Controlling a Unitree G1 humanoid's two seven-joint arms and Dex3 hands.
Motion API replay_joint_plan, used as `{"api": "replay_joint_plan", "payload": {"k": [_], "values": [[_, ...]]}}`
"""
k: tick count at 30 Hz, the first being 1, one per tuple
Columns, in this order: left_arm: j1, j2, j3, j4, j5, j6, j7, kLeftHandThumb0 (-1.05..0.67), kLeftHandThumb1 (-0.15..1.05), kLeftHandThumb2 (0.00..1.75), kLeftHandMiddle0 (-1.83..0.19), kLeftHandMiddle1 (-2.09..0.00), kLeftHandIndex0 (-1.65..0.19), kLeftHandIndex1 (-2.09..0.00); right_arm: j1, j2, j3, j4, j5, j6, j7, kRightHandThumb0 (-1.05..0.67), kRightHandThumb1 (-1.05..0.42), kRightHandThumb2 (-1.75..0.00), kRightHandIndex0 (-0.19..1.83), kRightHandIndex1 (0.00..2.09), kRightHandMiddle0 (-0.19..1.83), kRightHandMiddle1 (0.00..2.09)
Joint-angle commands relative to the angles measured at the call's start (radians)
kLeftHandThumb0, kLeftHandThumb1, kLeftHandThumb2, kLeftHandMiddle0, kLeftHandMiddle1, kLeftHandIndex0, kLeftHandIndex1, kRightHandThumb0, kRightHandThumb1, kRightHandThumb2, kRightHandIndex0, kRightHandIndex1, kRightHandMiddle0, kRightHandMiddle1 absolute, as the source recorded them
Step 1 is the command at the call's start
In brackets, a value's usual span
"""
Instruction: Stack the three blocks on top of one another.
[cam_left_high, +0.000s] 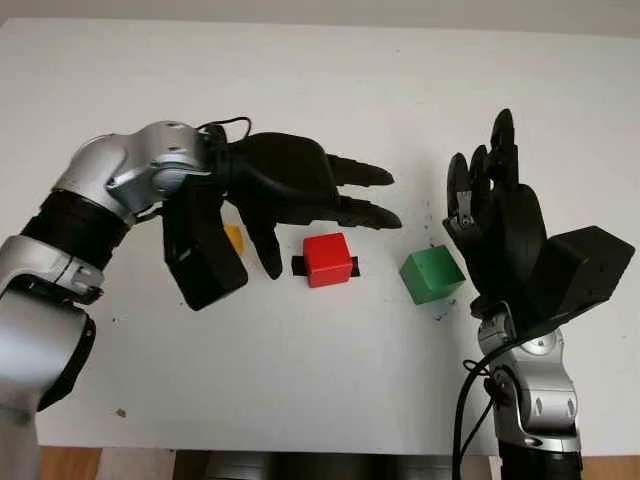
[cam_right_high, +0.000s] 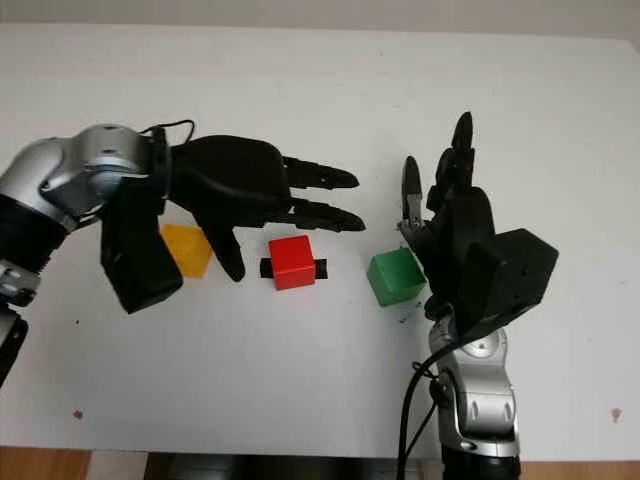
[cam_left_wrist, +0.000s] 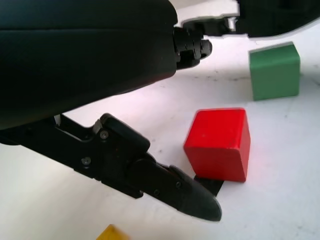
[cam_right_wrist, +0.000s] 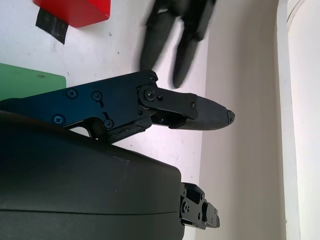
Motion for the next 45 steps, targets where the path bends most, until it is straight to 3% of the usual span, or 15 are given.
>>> {"api": "replay_joint_plan", "payload": {"k": [1, 6, 9, 15, 20, 23, 27, 37, 45], "values": [[0.036, 0.045, 0.067, -0.028, -0.082, 0.034, -0.013, -0.78, 0.82, 0.05, 0.17, -0.03, 0.19, -0.02, 0.009, 0.004, 0.004, -0.010, 0.002, -0.007, 0.000, -0.63, -1.05, -0.55, -0.19, 0.00, -0.19, 0.00], [0.116, 0.082, 0.261, 0.022, -0.279, 0.149, 0.055, -0.79, 0.94, 0.09, 0.12, -0.06, 0.13, -0.06, -0.002, 0.003, 0.011, -0.001, -0.008, -0.001, -0.001, -0.64, -1.05, -0.56, -0.19, 0.00, -0.19, 0.00], [0.178, 0.108, 0.353, 0.035, -0.310, 0.208, 0.123, -0.80, 1.02, 0.08, 0.07, -0.07, 0.06, -0.08, -0.008, 0.003, 0.014, 0.005, -0.012, -0.006, -0.003, -0.64, -1.05, -0.55, -0.19, 0.00, -0.19, 0.01], [0.345, 0.161, 0.451, -0.097, -0.300, 0.359, 0.177, -0.85, 1.04, 0.10, 0.02, -0.07, -0.09, -0.10, -0.008, 0.002, 0.009, 0.001, -0.003, -0.001, -0.001, -0.64, -1.05, -0.54, -0.19, 0.00, -0.19, 0.02], [0.518, 0.174, 0.521, -0.245, -0.264, 0.491, 0.226, -0.90, 0.99, 0.06, -0.01, -0.06, -0.10, -0.08, -0.004, -0.002, 0.008, -0.013, -0.002, 0.008, 0.002, -0.63, -1.05, -0.54, -0.19, 0.00, -0.19, 0.00], [0.607, 0.185, 0.544, -0.341, -0.251, 0.562, 0.213, -0.92, 0.99, 0.06, 0.03, -0.05, -0.08, -0.06, -0.001, 0.000, 0.006, -0.020, -0.001, 0.009, 0.001, -0.63, -1.05, -0.55, -0.19, 0.00, -0.19, 0.00], [0.690, 0.210, 0.564, -0.408, -0.262, 0.582, 0.184, -0.96, 1.02, 0.06, 0.05, -0.04, -0.07, -0.05, 0.004, -0.001, 0.002, -0.024, -0.001, 0.006, 0.000, -0.62, -1.05, -0.55, -0.19, 0.00, -0.19, 0.01], [0.721, 0.219, 0.555, -0.462, -0.268, 0.592, 0.134, -0.96, 1.01, 0.05, 0.12, -0.04, -0.07, -0.05, 0.006, -0.002, -0.001, -0.017, -0.002, -0.001, 0.005, -0.62, -1.05, -0.56, -0.19, 0.00, -0.19, 0.00], [0.743, 0.187, 0.520, -0.491, -0.131, 0.599, 0.222, -0.91, 0.95, 0.05, 0.12, -0.05, -0.11, -0.06, 0.006, 0.000, -0.007, -0.018, 0.002, 0.000, 0.003, -0.62, -1.05, -0.56, -0.19, 0.00, -0.19, 0.00]]}}
